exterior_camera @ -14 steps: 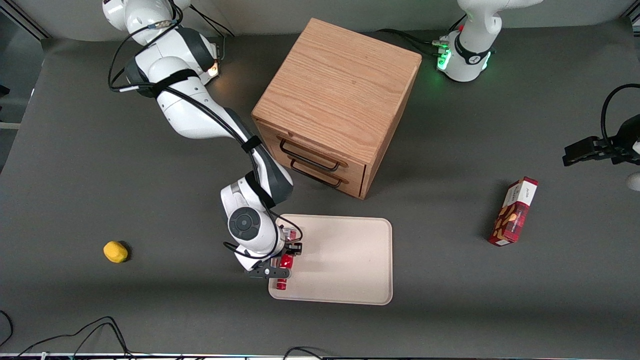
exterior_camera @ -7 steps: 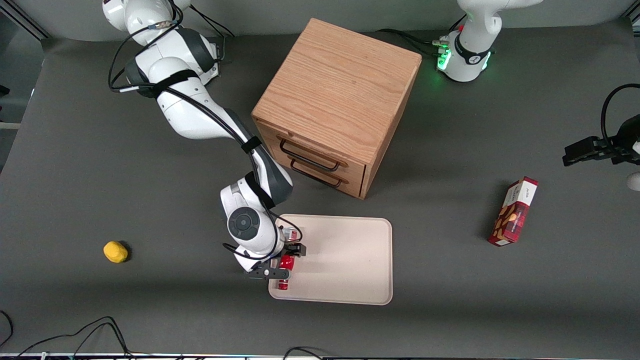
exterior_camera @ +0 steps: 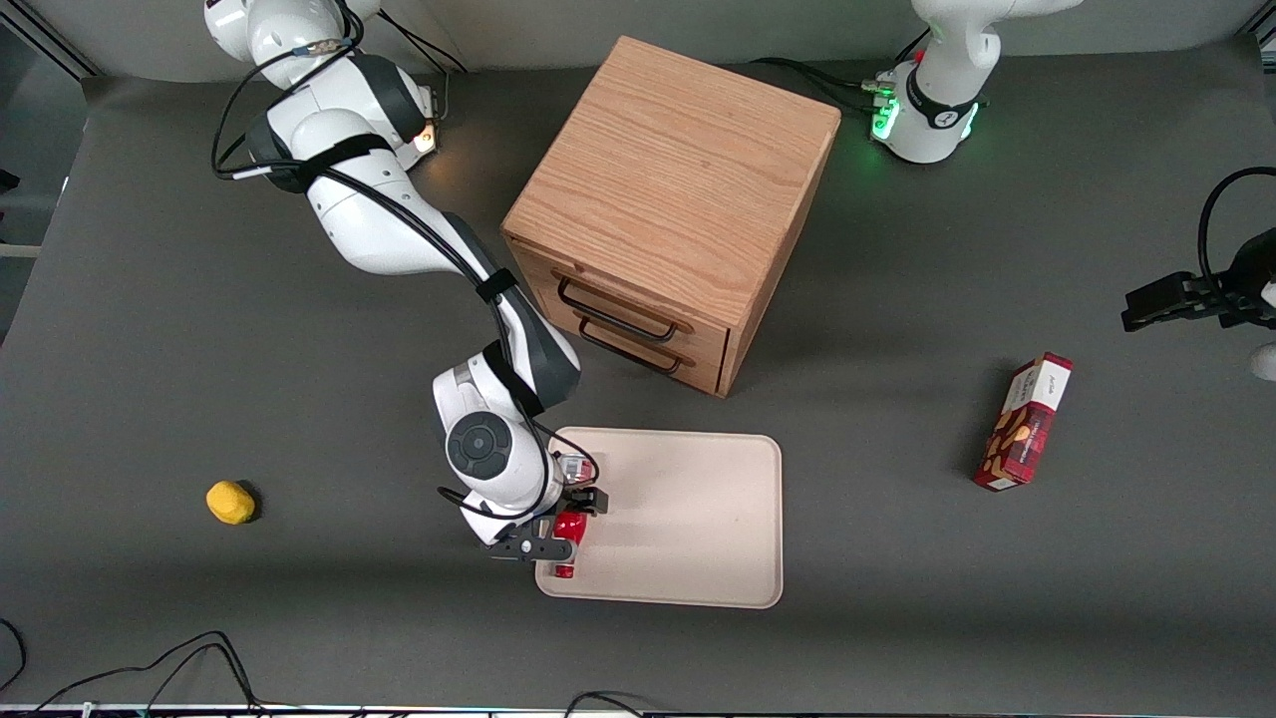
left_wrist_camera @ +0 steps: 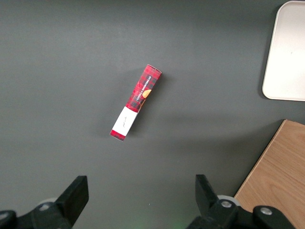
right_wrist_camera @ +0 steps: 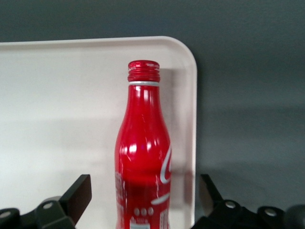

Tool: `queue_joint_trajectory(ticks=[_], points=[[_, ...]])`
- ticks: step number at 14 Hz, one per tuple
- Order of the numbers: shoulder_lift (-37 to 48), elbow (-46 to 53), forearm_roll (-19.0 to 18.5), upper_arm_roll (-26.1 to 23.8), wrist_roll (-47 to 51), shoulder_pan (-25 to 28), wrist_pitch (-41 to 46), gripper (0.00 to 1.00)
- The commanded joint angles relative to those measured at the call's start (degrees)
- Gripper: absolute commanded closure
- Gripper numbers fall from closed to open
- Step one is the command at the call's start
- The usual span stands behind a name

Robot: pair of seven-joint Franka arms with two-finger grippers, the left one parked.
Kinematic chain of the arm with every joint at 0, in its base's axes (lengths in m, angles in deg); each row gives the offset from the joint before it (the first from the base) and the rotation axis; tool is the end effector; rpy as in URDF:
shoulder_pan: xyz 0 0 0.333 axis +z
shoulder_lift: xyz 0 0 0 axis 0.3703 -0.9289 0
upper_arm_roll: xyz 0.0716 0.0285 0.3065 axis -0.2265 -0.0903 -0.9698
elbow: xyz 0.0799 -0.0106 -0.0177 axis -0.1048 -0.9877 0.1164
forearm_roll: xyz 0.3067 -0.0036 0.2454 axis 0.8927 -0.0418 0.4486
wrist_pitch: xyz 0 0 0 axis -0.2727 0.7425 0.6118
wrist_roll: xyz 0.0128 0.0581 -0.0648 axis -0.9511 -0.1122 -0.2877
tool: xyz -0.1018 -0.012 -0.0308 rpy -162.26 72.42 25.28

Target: Place coke bottle on tray

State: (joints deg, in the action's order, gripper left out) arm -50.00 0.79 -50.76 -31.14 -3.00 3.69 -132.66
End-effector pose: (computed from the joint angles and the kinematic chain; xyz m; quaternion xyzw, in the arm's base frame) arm 0.7157 0.3630 0.2180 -0.9978 0.0409 -0.0319 0.0405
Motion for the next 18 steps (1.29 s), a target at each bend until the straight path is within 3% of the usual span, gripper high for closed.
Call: queue_joint_trajectory(ticks=[1,4,8,12,15,18], points=[[4.85,-0.11,0.69,0.07,-0.95,-1.08,6.82,0.0],[14.23,-6.75,0.78,-0.37,-1.04,-3.79,17.03,0.0],[35.14,-29.5,0.52,-0.37,-3.58,-7.84,17.49,0.0],[52.73,-44.73,0.43,-0.37,-7.97,-13.81,17.92,0.0],[58.73,-43.37,-0.01,-0.37,-14.2,-18.2,26.94,0.0],[58.31,-34.86,-0.19,0.33,-17.91,-19.01,34.52,0.0]])
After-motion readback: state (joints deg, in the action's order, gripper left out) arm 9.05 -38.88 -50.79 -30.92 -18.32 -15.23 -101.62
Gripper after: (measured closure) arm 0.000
